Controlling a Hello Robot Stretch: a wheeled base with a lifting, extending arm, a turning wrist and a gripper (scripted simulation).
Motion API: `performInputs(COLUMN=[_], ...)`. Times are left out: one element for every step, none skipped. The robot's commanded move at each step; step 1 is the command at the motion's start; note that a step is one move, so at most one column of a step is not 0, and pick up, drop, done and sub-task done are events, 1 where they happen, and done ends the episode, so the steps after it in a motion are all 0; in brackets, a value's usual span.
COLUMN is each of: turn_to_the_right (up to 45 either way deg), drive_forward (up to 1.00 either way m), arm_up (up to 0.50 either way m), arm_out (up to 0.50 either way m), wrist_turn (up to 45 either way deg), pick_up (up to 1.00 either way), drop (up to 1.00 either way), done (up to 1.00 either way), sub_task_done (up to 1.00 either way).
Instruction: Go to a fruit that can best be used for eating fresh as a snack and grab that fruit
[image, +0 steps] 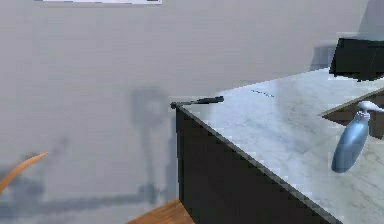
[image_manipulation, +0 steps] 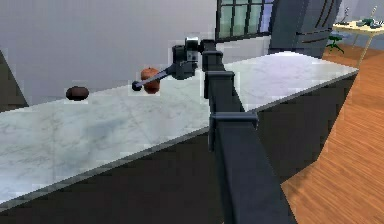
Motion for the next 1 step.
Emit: performInputs(turn_to_the_right=[0.0], drive_forward=[0.00], arm_up=[0.00], arm_out=[0.00], wrist_turn=[0.0], pick_up=[0.00], drop=[0.00], done=[1.00], sub_task_done=[0.00])
